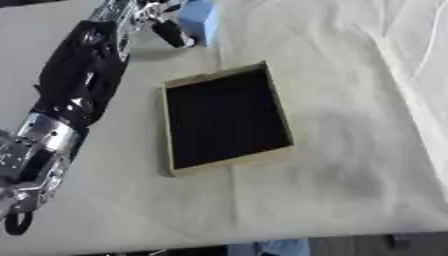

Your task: Pick up objects on the table and place them in the box.

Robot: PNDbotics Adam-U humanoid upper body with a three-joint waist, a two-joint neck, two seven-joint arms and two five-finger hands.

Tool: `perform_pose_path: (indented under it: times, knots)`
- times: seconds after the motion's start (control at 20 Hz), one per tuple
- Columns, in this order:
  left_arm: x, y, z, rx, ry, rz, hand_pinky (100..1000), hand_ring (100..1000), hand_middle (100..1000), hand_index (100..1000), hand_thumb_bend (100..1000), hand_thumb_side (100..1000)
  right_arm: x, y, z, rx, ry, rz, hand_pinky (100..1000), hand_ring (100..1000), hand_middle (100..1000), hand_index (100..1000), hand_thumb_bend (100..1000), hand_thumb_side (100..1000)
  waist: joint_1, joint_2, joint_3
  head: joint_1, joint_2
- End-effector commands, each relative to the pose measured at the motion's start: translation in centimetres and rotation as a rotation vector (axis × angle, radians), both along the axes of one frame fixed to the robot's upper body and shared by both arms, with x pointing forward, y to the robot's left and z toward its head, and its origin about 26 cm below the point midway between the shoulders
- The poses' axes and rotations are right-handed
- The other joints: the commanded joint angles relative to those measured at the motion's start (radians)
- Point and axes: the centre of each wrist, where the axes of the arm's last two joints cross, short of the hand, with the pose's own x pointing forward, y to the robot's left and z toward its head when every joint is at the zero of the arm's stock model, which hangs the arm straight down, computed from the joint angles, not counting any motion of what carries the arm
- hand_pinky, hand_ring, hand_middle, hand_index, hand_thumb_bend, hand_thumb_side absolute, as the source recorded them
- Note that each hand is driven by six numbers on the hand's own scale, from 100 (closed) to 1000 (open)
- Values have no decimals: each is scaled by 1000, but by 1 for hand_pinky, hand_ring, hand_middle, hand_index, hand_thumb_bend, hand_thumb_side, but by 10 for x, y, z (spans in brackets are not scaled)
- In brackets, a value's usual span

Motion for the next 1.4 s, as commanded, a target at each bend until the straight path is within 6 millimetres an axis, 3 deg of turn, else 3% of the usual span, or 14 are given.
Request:
perform_pose_path:
  times: [0.05,0.2,0.35,0.65,1.4]
  knots:
    - [-2,2,18,10,-57,1,984,898,849,914,275,393,-2,0,8,-6,-31,11,711,712,695,895,100,480,-5,-15,0,-2,5]
    - [-3,2,17,4,-96,6,947,843,786,851,157,407,-2,0,9,-5,-31,11,711,712,695,895,100,481,-5,-15,1,-4,5]
    - [-2,4,16,-7,-128,12,913,790,721,781,100,420,-2,0,9,-6,-30,11,712,712,695,895,100,481,-6,-17,3,-5,5]
    - [-3,7,16,-42,-186,13,852,716,612,679,100,425,-2,-2,8,-6,-27,8,713,712,694,895,100,481,-10,-25,9,-6,5]
    - [-19,13,37,-31,-264,-109,849,707,610,677,100,434,-4,-9,5,-10,-13,-8,716,716,695,897,100,479,-27,-76,50,-33,5]
